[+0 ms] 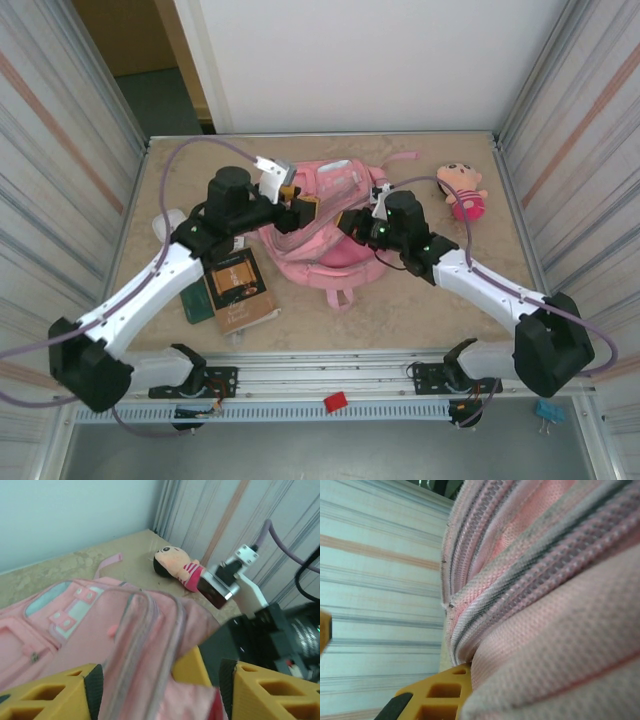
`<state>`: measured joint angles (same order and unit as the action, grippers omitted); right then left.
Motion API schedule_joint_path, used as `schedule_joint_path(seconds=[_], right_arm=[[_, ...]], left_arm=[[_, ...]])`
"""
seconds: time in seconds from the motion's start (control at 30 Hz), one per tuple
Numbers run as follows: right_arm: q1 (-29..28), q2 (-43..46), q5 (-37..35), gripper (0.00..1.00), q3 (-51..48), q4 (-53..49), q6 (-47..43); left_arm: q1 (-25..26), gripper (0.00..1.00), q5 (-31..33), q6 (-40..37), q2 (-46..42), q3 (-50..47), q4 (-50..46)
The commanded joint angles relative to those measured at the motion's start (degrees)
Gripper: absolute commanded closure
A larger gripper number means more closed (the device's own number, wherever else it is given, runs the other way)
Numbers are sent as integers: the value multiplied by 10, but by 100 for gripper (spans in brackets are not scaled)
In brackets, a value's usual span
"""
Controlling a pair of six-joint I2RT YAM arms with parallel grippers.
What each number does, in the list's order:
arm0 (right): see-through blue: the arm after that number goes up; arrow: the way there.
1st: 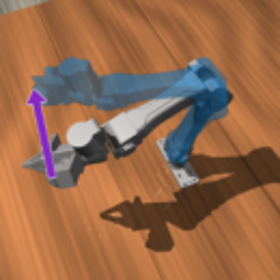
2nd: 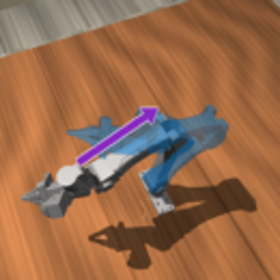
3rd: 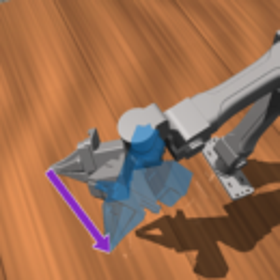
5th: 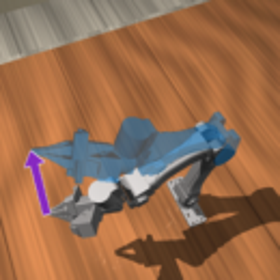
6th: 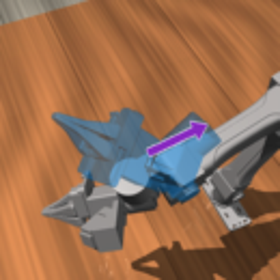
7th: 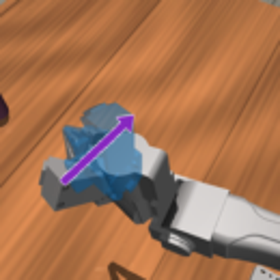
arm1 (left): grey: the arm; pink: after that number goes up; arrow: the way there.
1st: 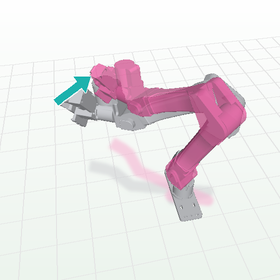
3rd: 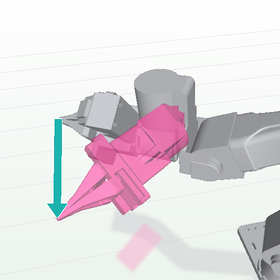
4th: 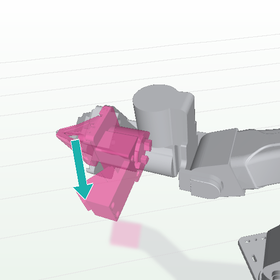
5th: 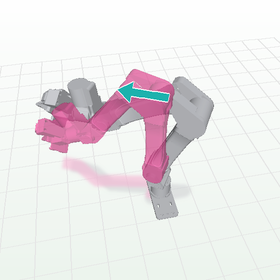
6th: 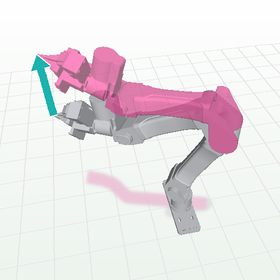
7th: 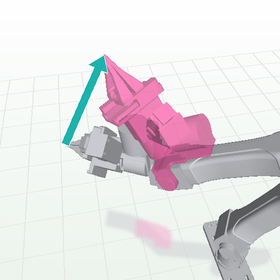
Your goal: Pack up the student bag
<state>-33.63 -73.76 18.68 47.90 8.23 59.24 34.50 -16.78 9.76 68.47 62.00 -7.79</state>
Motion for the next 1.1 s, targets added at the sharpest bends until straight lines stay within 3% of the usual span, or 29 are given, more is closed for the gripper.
schedule_joint_path(seconds=[0.0,0.1,0.23,0.37,0.63,0.93,1.07], right_arm=[[11,-2,6,100,46,33,-31],[7,1,-12,100,41,36,-47],[0,-6,-4,100,22,76,-40],[-8,-3,-3,100,34,67,-49],[-21,17,-25,100,46,29,-75],[-30,5,-4,100,56,41,-68],[-36,-2,5,100,61,50,-65]], left_arm=[[15,35,94,119,-40,-21,-102],[19,35,91,176,-79,-54,-128],[47,35,103,186,-131,-124,-94],[68,36,71,200,-151,-168,-62],[114,35,54,180,-137,-238,20],[119,34,127,169,-105,-245,4],[118,40,128,147,-91,-257,42]])
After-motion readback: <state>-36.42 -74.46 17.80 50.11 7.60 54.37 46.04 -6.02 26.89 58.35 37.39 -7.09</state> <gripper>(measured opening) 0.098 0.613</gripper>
